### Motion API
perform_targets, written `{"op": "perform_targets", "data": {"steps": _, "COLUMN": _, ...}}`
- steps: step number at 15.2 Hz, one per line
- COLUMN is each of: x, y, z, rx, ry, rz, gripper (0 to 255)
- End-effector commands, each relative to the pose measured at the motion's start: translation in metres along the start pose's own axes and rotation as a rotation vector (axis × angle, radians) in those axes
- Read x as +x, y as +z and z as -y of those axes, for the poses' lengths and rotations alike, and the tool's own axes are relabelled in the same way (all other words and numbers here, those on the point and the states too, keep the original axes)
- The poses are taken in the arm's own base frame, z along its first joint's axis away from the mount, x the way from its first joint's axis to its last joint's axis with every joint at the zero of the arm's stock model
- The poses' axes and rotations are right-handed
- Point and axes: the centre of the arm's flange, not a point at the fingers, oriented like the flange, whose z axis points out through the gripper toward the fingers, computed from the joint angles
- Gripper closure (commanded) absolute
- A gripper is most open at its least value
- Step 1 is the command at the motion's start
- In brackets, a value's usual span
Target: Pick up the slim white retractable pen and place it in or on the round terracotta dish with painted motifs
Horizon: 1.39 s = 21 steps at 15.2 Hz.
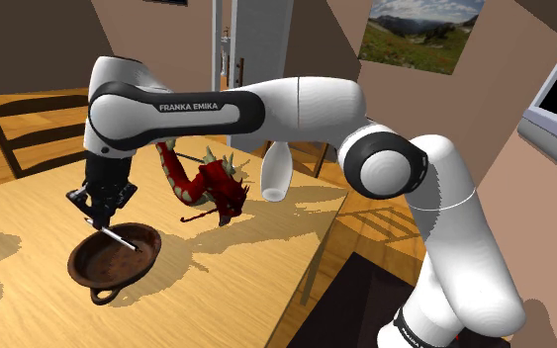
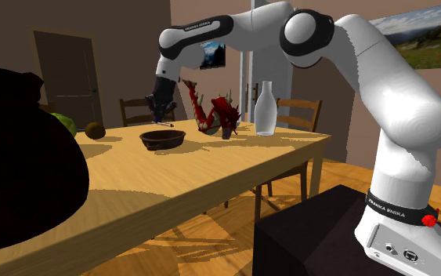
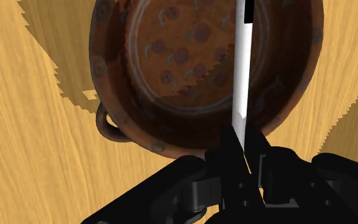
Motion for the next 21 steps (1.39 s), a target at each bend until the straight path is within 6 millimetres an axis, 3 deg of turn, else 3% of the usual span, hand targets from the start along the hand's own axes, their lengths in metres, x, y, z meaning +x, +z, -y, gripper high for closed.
{"op": "perform_targets", "data": {"steps": 1, "x": -0.001, "y": 0.011, "z": -0.003, "rx": 0.000, "ry": 0.000, "rz": -0.001, "gripper": 255}}
{"op": "perform_targets", "data": {"steps": 5, "x": -0.003, "y": 0.029, "z": -0.008, "rx": 0.000, "ry": 0.000, "rz": -0.001, "gripper": 255}}
{"op": "perform_targets", "data": {"steps": 12, "x": -0.003, "y": 0.029, "z": -0.008, "rx": 0.000, "ry": 0.000, "rz": 0.000, "gripper": 255}}
{"op": "perform_targets", "data": {"steps": 13, "x": -0.003, "y": 0.029, "z": -0.008, "rx": 0.000, "ry": 0.000, "rz": 0.000, "gripper": 0}}
{"op": "perform_targets", "data": {"steps": 18, "x": -0.003, "y": 0.029, "z": -0.008, "rx": 0.000, "ry": 0.000, "rz": 0.000, "gripper": 0}}
{"op": "perform_targets", "data": {"steps": 21, "x": -0.003, "y": -0.010, "z": -0.008, "rx": 0.000, "ry": 0.000, "rz": -0.001, "gripper": 0}}
